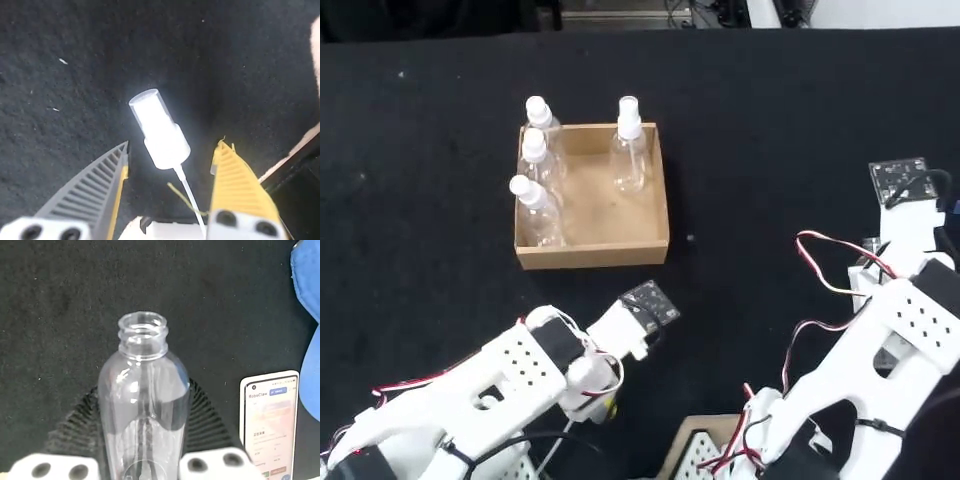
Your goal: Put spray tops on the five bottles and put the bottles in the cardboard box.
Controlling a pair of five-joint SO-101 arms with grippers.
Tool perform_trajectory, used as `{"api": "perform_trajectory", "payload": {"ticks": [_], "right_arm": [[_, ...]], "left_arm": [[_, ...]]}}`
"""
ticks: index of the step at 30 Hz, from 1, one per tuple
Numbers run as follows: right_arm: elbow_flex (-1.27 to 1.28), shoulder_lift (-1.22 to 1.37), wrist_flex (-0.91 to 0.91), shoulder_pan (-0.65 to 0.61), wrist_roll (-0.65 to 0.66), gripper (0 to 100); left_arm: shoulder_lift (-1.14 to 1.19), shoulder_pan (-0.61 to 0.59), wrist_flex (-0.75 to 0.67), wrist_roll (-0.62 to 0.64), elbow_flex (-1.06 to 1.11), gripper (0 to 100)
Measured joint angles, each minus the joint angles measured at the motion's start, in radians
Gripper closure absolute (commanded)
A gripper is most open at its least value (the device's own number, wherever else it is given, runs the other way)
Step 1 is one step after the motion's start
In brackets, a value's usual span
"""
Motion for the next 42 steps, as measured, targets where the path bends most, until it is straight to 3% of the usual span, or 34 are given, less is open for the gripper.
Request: {"api": "perform_trajectory", "payload": {"ticks": [14, 21, 30, 33, 38, 42], "right_arm": [[0.002, 0.0, -0.003, 0.0, 0.009, 98.8], [0.002, 0.0, -0.046, 0.0, 0.009, 98.8], [0.002, 0.0, -0.046, 0.0, 0.009, 98.8], [0.002, 0.0, -0.046, 0.0, 0.009, 98.8], [0.002, 0.0, -0.046, 0.0, 0.009, 98.8], [0.002, 0.0, -0.046, 0.0, 0.009, 98.8]], "left_arm": [[0.0, 0.005, -0.094, 0.0, 0.051, 76], [0.0, 0.005, -0.097, 0.005, 0.052, 97], [-0.002, 0.031, -0.044, 0.008, 0.021, 95], [-0.002, -0.049, 0.043, -0.057, -0.049, 95], [-0.002, -0.255, 0.175, -0.29, -0.181, 95], [0.0, -0.408, 0.253, -0.327, -0.218, 93]]}}
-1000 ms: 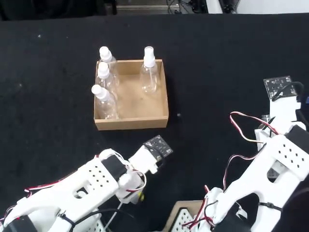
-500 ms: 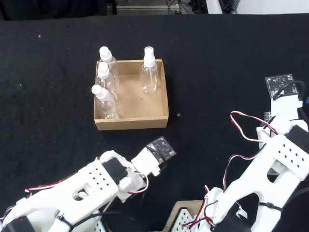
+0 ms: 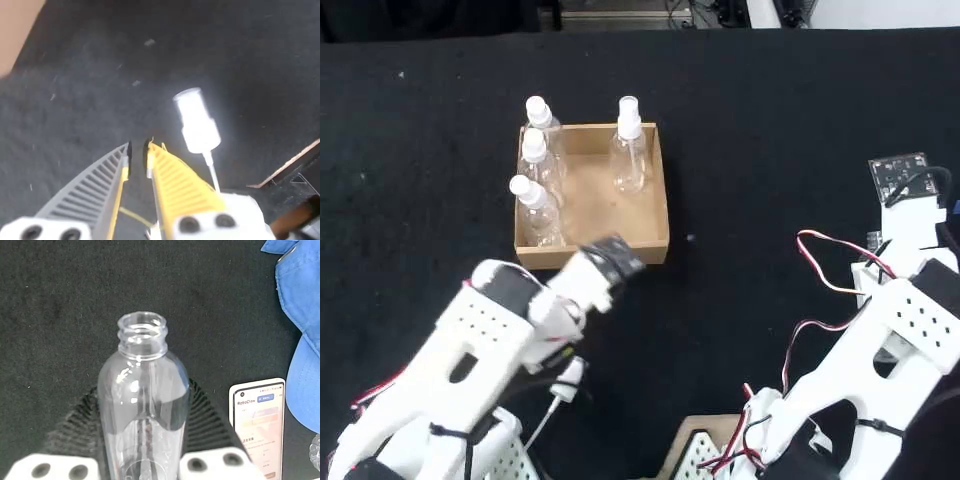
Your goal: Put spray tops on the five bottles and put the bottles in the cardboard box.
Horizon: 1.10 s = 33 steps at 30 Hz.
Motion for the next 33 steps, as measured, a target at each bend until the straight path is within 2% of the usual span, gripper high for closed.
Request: {"api": "perform_trajectory", "payload": {"ticks": [4, 6, 10, 14, 19, 33], "right_arm": [[0.0, 0.0, 0.0, 0.0, 0.0, 98.8], [0.0, 0.0, 0.0, 0.0, 0.0, 98.8], [0.0, 0.0, 0.0, 0.0, 0.0, 98.8], [0.0, 0.0, 0.0, 0.0, 0.0, 98.8], [0.0, 0.0, 0.0, 0.0, 0.0, 98.8], [0.0, 0.0, 0.0, 0.0, 0.0, 98.8]], "left_arm": [[0.0, -0.037, 0.018, 0.051, -0.006, 71], [0.0, -0.032, 0.044, 0.101, -0.006, 66], [0.0, -0.003, 0.006, 0.199, 0.04, 73], [0.0, 0.051, -0.138, 0.218, 0.157, 79], [0.0, 0.095, -0.278, 0.221, 0.267, 79], [-0.003, 0.094, -0.404, 0.219, 0.387, 79]]}}
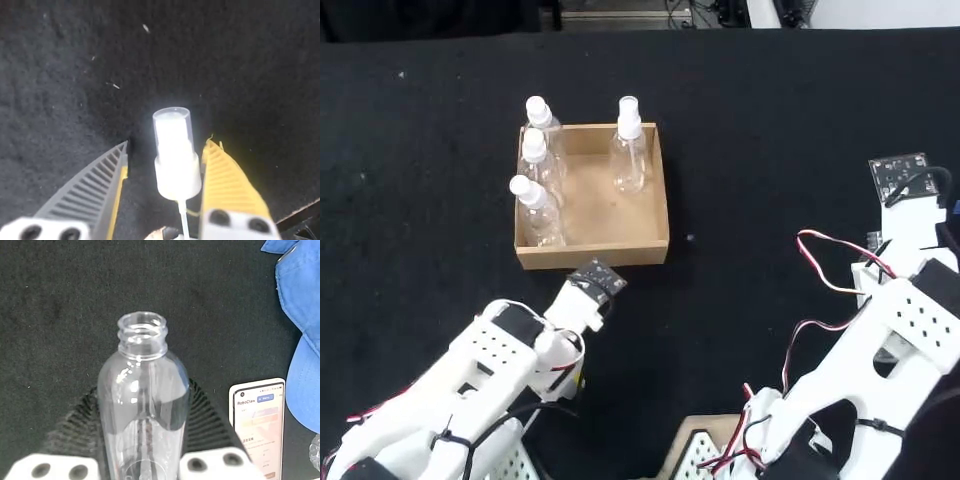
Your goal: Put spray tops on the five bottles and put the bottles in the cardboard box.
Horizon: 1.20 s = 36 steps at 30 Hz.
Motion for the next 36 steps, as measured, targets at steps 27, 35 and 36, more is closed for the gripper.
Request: {"api": "perform_trajectory", "payload": {"ticks": [27, 35, 36], "right_arm": [[-0.028, 0.0, 0.0, 0.0, 0.0, 98.8], [-0.028, 0.0, 0.0, 0.0, 0.0, 98.8], [-0.028, 0.0, 0.0, 0.0, 0.0, 98.8]], "left_arm": [[0.002, -0.308, 0.256, -0.055, -0.227, 97], [0.003, -0.723, 0.249, -0.031, -0.31, 97], [0.003, -0.787, 0.213, -0.008, -0.31, 97]]}}
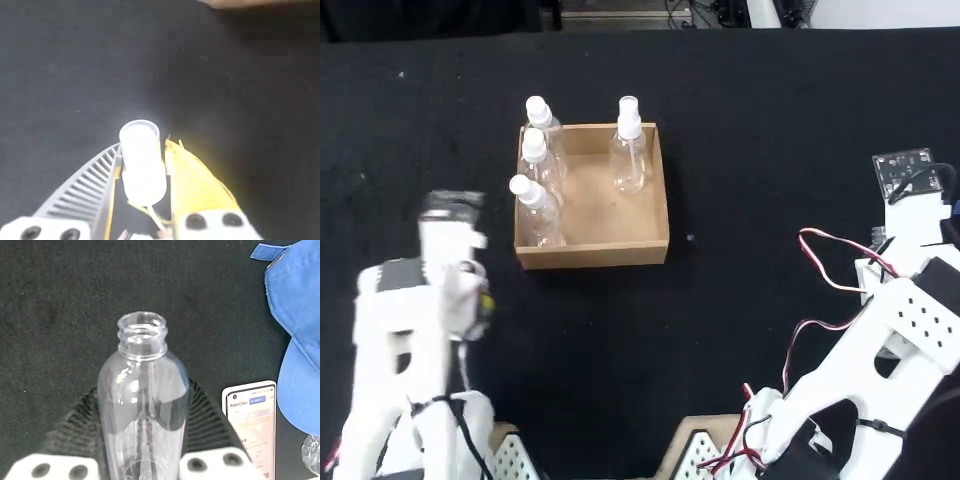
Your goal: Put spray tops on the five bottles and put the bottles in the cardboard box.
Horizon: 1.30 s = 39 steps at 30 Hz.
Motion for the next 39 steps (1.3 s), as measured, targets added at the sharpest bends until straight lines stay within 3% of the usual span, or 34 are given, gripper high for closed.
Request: {"api": "perform_trajectory", "payload": {"ticks": [5, 9, 12, 18, 27, 34, 39], "right_arm": [[0.0, 0.0, 0.0, 0.0, -0.003, 98.8], [0.0, -0.012, 0.0, 0.0, -0.057, 98.8], [0.008, -0.094, 0.008, -0.037, -0.078, 98.8], [0.146, -0.322, 0.094, -0.245, -0.086, 98.8], [0.31, -0.635, 0.18, -0.496, -0.193, 98.8], [0.35, -0.761, 0.198, -0.706, -0.299, 98.8], [0.354, -0.786, 0.198, -0.913, -0.388, 98.8]], "left_arm": [[0.0, -0.327, -0.247, 0.061, 0.005, 97], [0.002, -0.5, -0.446, 0.063, 0.063, 97], [0.005, -0.543, -0.497, 0.064, 0.075, 97], [0.068, -0.549, -0.516, 0.058, 0.066, 97], [0.545, -0.675, -0.516, -0.072, -0.187, 97], [0.727, -0.738, -0.514, -0.172, -0.331, 72], [0.75, -0.783, -0.517, -0.184, -0.356, 73]]}}
